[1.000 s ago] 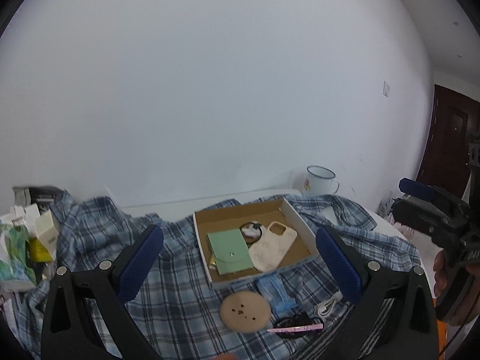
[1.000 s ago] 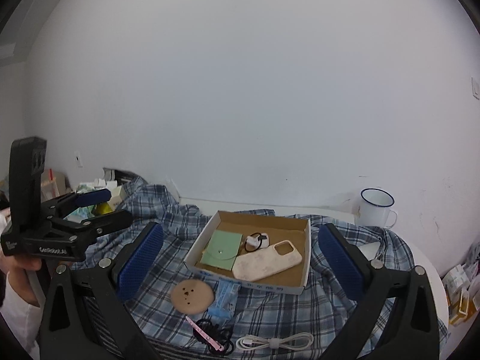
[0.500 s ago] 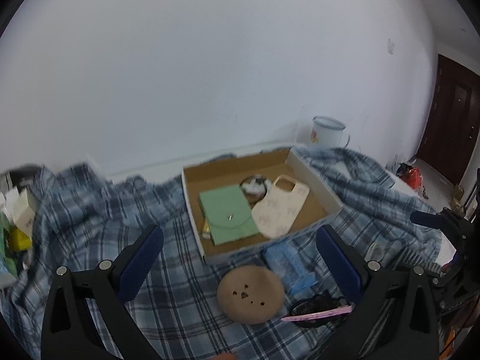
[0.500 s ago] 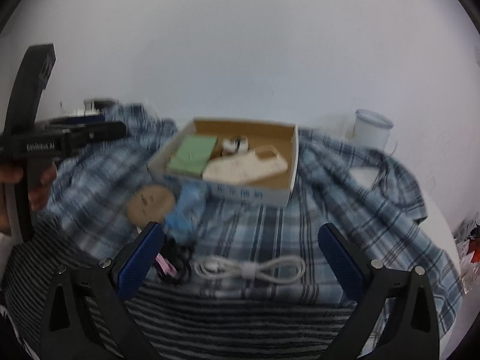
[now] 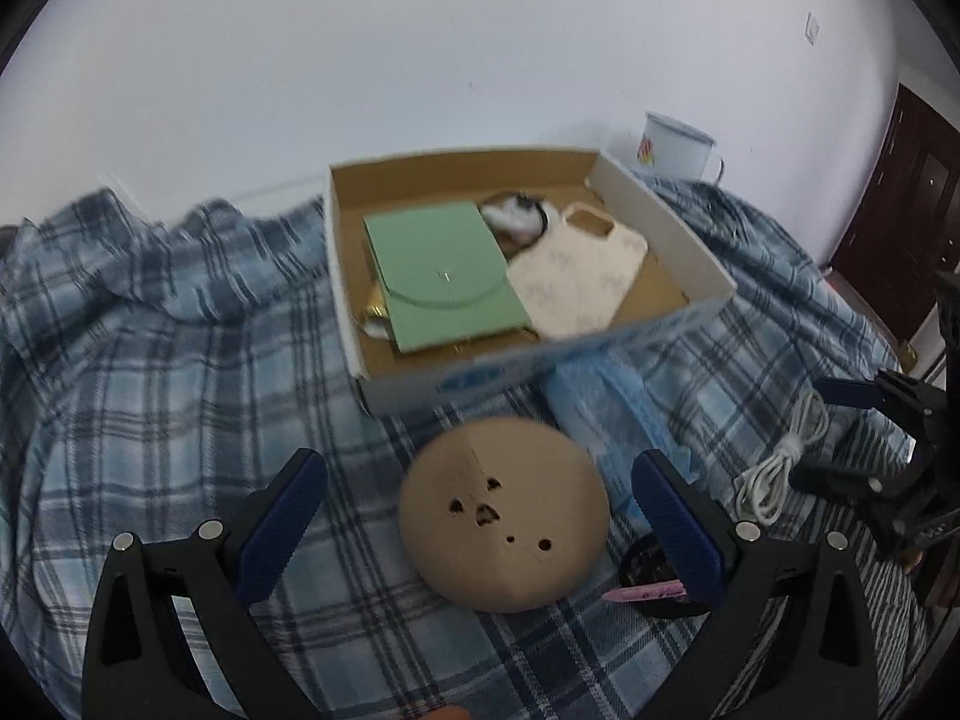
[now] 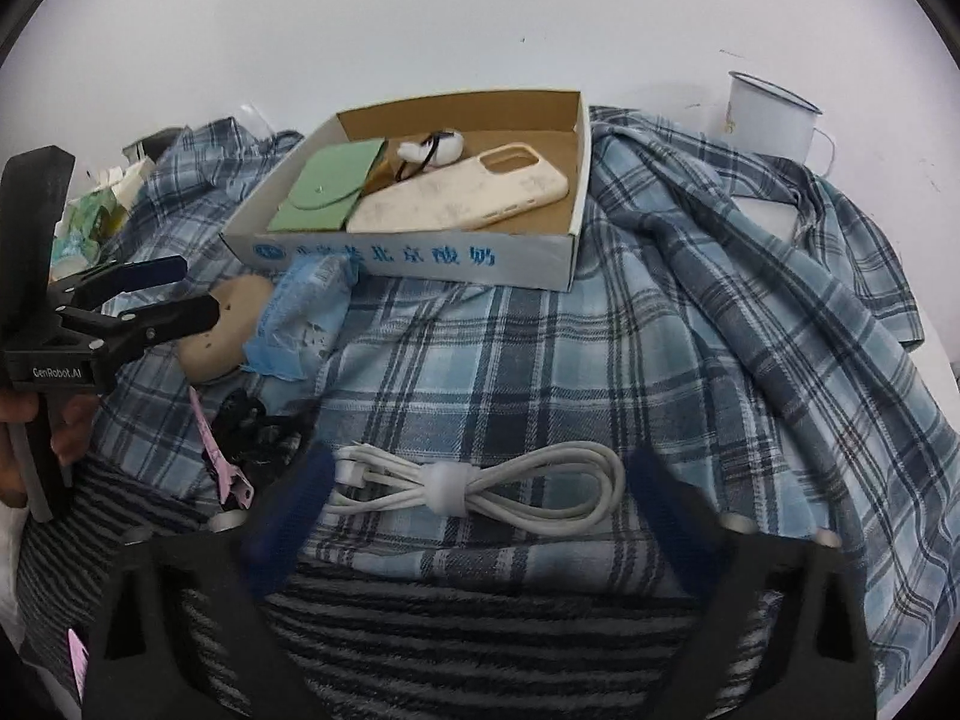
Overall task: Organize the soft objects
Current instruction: 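Grasp the wooden coaster with the left gripper while the right gripper grasps the white cable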
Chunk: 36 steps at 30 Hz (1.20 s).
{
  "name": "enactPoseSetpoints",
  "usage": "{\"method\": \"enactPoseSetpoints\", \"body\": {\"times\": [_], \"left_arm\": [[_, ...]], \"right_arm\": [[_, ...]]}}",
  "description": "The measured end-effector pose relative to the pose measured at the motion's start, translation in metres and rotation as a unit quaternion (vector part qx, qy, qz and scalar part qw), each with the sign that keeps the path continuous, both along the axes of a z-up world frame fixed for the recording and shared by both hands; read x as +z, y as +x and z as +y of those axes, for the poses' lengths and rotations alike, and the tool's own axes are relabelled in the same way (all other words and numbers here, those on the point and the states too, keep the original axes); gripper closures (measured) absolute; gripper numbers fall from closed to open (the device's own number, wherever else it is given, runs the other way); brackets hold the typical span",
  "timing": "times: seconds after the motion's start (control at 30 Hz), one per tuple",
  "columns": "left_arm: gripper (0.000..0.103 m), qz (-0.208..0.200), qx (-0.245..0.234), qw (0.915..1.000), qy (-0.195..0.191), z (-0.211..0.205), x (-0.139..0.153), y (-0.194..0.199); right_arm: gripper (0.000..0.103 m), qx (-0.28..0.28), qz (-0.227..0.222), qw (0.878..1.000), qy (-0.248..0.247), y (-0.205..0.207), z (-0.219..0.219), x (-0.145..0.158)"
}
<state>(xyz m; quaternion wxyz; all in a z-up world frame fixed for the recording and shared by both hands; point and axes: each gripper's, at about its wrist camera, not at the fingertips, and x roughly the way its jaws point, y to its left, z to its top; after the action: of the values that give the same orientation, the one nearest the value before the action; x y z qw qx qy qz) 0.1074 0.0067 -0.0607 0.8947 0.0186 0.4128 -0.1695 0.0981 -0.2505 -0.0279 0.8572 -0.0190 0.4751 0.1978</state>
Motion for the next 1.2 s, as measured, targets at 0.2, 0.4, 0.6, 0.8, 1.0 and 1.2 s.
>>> {"method": "enactPoseSetpoints", "body": {"times": [0.2,0.4,0.6,0.8,1.0,1.2], "left_arm": [[0.0,0.023,-0.018,0.9991,0.03,-0.015,-0.016,-0.001],[0.0,0.033,-0.016,0.9991,0.021,-0.012,-0.017,0.001],[0.0,0.033,-0.013,0.9992,0.018,-0.009,-0.015,0.001],[0.003,0.035,-0.007,0.9993,0.013,-0.008,-0.016,0.003],[0.013,0.046,-0.015,0.9987,0.017,-0.013,-0.019,0.004],[0.024,0.038,-0.021,0.999,0.006,-0.012,-0.017,0.0]], "right_arm": [[0.032,-0.001,0.01,1.0,-0.002,0.002,-0.001,-0.004],[0.037,0.006,-0.008,1.0,-0.007,-0.002,0.002,0.001],[0.037,-0.01,-0.058,0.998,-0.016,-0.011,0.0,0.015],[0.037,-0.008,-0.054,0.998,-0.009,-0.009,-0.001,0.015],[0.037,-0.012,-0.05,0.999,-0.004,-0.01,-0.001,0.014],[0.037,-0.016,-0.056,0.998,-0.009,-0.012,-0.001,0.014]]}}
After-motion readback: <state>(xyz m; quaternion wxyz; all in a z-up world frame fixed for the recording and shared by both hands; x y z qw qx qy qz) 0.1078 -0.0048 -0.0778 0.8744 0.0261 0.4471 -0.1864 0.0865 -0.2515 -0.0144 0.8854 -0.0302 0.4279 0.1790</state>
